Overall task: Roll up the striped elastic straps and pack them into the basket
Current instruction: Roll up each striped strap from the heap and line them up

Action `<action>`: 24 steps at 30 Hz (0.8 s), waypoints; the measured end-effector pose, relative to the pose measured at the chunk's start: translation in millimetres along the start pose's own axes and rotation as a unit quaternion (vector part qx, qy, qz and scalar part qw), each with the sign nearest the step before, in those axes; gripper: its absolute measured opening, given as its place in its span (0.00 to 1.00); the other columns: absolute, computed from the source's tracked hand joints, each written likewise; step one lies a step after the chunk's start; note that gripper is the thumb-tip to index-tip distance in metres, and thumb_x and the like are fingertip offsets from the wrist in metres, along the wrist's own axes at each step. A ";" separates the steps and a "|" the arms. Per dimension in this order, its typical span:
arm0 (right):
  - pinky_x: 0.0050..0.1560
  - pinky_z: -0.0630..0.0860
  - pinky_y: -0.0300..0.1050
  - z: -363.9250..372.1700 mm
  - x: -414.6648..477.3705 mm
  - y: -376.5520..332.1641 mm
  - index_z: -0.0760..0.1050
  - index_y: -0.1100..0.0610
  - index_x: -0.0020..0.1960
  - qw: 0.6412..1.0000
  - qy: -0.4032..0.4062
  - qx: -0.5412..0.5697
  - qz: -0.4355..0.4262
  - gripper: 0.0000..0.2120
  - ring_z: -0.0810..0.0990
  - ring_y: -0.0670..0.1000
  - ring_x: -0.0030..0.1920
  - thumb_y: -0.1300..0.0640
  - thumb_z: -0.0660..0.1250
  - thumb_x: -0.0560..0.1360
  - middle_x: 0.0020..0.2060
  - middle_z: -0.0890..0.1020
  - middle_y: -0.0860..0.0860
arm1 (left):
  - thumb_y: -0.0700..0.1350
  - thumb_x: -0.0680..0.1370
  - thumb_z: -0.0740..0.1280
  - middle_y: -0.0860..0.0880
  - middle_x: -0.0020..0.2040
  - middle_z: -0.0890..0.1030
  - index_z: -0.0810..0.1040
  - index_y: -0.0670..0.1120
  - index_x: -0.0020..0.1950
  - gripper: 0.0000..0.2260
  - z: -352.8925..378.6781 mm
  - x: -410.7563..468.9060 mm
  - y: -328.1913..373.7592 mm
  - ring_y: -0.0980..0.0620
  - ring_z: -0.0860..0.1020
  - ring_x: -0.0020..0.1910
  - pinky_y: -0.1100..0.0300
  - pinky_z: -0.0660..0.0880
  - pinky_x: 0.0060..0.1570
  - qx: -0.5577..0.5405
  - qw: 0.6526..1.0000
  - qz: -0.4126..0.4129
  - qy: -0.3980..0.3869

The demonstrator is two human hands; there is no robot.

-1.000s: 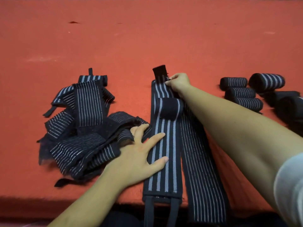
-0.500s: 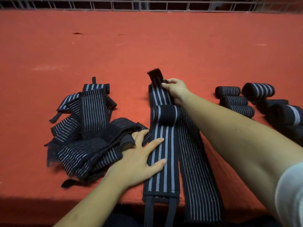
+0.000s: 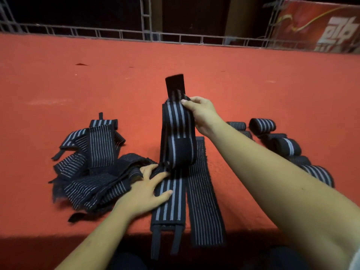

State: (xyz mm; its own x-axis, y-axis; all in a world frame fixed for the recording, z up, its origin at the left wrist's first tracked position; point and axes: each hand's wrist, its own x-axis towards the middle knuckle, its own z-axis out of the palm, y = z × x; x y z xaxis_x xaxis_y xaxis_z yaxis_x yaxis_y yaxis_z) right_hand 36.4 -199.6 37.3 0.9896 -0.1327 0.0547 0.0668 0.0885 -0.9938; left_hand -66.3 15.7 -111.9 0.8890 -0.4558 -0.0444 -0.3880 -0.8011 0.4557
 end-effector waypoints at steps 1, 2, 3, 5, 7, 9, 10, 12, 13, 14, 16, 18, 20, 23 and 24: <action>0.44 0.82 0.50 -1.8 -13.3 -1.2 0.78 0.59 0.49 1.000 0.001 -0.004 -0.011 0.02 0.83 0.53 0.41 0.60 0.70 0.78 0.42 0.84 0.55 | 0.71 0.72 0.56 0.54 0.75 0.57 0.70 0.60 0.69 0.29 -2.8 -1.8 1.9 0.55 0.54 0.77 0.49 0.60 0.75 -0.031 0.999 -0.001 0.016; 0.42 0.82 0.49 -4.2 -27.1 -1.8 0.78 0.58 0.48 1.000 0.002 -0.012 -0.019 0.02 0.83 0.53 0.41 0.60 0.70 0.78 0.42 0.84 0.55 | 0.70 0.71 0.56 0.54 0.73 0.62 0.74 0.60 0.64 0.26 -6.3 -3.8 4.4 0.57 0.59 0.74 0.51 0.61 0.74 -0.074 0.996 -0.003 0.040; 0.41 0.82 0.48 -6.5 -41.0 -0.8 0.78 0.57 0.47 0.999 0.001 -0.025 -0.025 0.02 0.83 0.52 0.41 0.59 0.70 0.78 0.43 0.83 0.55 | 0.68 0.71 0.57 0.55 0.69 0.68 0.77 0.60 0.58 0.22 -8.5 -5.5 6.5 0.60 0.64 0.71 0.53 0.63 0.73 -0.123 0.990 -0.004 0.072; 0.44 0.81 0.50 -12.1 -66.8 5.2 0.78 0.56 0.46 0.998 0.000 -0.044 -0.033 0.03 0.83 0.52 0.42 0.58 0.71 0.77 0.44 0.83 0.55 | 0.61 0.74 0.60 0.53 0.59 0.77 0.78 0.58 0.49 0.12 -12.9 -7.1 15.2 0.60 0.73 0.61 0.58 0.68 0.66 -0.219 0.963 -0.005 0.156; 0.47 0.79 0.52 -15.3 -89.7 15.1 0.79 0.56 0.45 0.998 -0.001 -0.043 -0.046 0.03 0.82 0.53 0.43 0.58 0.71 0.77 0.44 0.82 0.56 | 0.50 0.79 0.64 0.52 0.52 0.80 0.77 0.56 0.47 0.03 -19.0 -10.9 34.1 0.64 0.76 0.54 0.64 0.71 0.56 -0.276 0.935 -0.014 0.221; 0.48 0.78 0.51 -16.4 -109.8 25.1 0.79 0.56 0.45 0.998 -0.001 -0.036 -0.052 0.04 0.81 0.52 0.43 0.57 0.71 0.76 0.43 0.82 0.56 | 0.43 0.82 0.63 0.54 0.49 0.81 0.78 0.55 0.46 0.09 -26.8 -13.0 58.4 0.70 0.77 0.48 0.70 0.71 0.49 -0.319 0.914 -0.027 0.248; 0.48 0.78 0.51 -16.8 -118.6 30.2 0.80 0.56 0.45 0.998 0.000 -0.038 -0.052 0.04 0.81 0.51 0.43 0.56 0.72 0.76 0.43 0.82 0.56 | 0.44 0.83 0.62 0.55 0.48 0.82 0.79 0.54 0.47 0.10 -30.6 -13.9 69.7 0.71 0.77 0.46 0.71 0.72 0.48 -0.355 0.901 -0.042 0.247; 0.48 0.78 0.50 -16.7 -133.7 38.4 0.80 0.57 0.47 0.998 -0.001 -0.032 -0.049 0.04 0.82 0.51 0.44 0.56 0.71 0.77 0.44 0.83 0.57 | 0.50 0.84 0.59 0.56 0.47 0.83 0.81 0.53 0.49 0.11 -37.6 -14.0 87.8 0.66 0.79 0.49 0.64 0.73 0.51 -0.430 0.864 -0.076 0.250; 0.47 0.78 0.49 -16.7 -139.7 41.4 0.81 0.57 0.47 0.999 -0.003 -0.018 -0.045 0.04 0.82 0.51 0.44 0.56 0.71 0.77 0.44 0.84 0.57 | 0.52 0.84 0.59 0.56 0.47 0.83 0.81 0.52 0.49 0.13 -40.2 -14.6 94.2 0.61 0.80 0.50 0.59 0.73 0.52 -0.448 0.851 -0.085 0.262; 0.46 0.79 0.48 -17.1 -144.8 42.9 0.81 0.56 0.47 0.999 -0.007 -0.005 -0.042 0.03 0.83 0.51 0.44 0.57 0.70 0.78 0.44 0.84 0.57 | 0.54 0.84 0.58 0.55 0.49 0.83 0.81 0.52 0.50 0.13 -43.9 -16.4 100.9 0.57 0.80 0.52 0.56 0.74 0.53 -0.449 0.844 -0.089 0.278; 0.46 0.79 0.48 -19.2 -151.5 44.6 0.81 0.56 0.48 0.999 -0.008 0.009 -0.044 0.03 0.83 0.53 0.44 0.57 0.70 0.78 0.44 0.84 0.59 | 0.57 0.84 0.57 0.53 0.54 0.81 0.80 0.52 0.51 0.15 -49.1 -18.6 107.4 0.54 0.78 0.56 0.55 0.71 0.57 -0.423 0.853 -0.089 0.291; 0.45 0.77 0.49 -22.9 -155.3 44.1 0.79 0.57 0.49 0.998 -0.013 0.026 -0.055 0.02 0.81 0.55 0.44 0.59 0.69 0.79 0.44 0.81 0.60 | 0.55 0.84 0.59 0.50 0.54 0.83 0.82 0.51 0.50 0.15 -55.9 -19.8 114.1 0.52 0.80 0.56 0.54 0.72 0.59 -0.460 0.845 -0.073 0.261; 0.42 0.76 0.48 -26.1 -159.2 40.9 0.78 0.58 0.49 0.997 -0.028 0.055 -0.055 0.01 0.79 0.56 0.43 0.60 0.68 0.79 0.43 0.80 0.60 | 0.52 0.83 0.62 0.46 0.48 0.86 0.85 0.46 0.50 0.14 -63.6 -21.9 122.1 0.49 0.85 0.49 0.54 0.79 0.52 -0.571 0.790 -0.060 0.215; 0.42 0.76 0.48 -29.9 -165.2 35.3 0.78 0.56 0.49 0.993 -0.063 0.090 -0.046 0.02 0.78 0.57 0.44 0.58 0.69 0.77 0.44 0.79 0.61 | 0.51 0.82 0.65 0.42 0.44 0.86 0.85 0.42 0.49 0.15 -72.1 -20.7 124.3 0.47 0.84 0.41 0.56 0.78 0.42 -0.593 0.780 -0.073 0.186; 0.43 0.76 0.49 -32.4 -167.0 33.0 0.78 0.55 0.48 0.992 -0.075 0.090 -0.046 0.03 0.78 0.57 0.45 0.56 0.69 0.75 0.45 0.79 0.60 | 0.52 0.80 0.67 0.40 0.45 0.86 0.85 0.41 0.49 0.14 -74.7 -19.9 124.6 0.45 0.84 0.42 0.55 0.77 0.44 -0.590 0.784 -0.074 0.180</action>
State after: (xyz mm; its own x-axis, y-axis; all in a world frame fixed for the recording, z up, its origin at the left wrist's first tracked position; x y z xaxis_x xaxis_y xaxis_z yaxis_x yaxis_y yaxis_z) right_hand -130.8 -206.6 -7.8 0.9853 -0.0006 0.1708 0.1651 0.2592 -0.9516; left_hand -114.1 -46.0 12.2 0.9965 -0.0818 -0.0177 0.0321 0.1778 0.9835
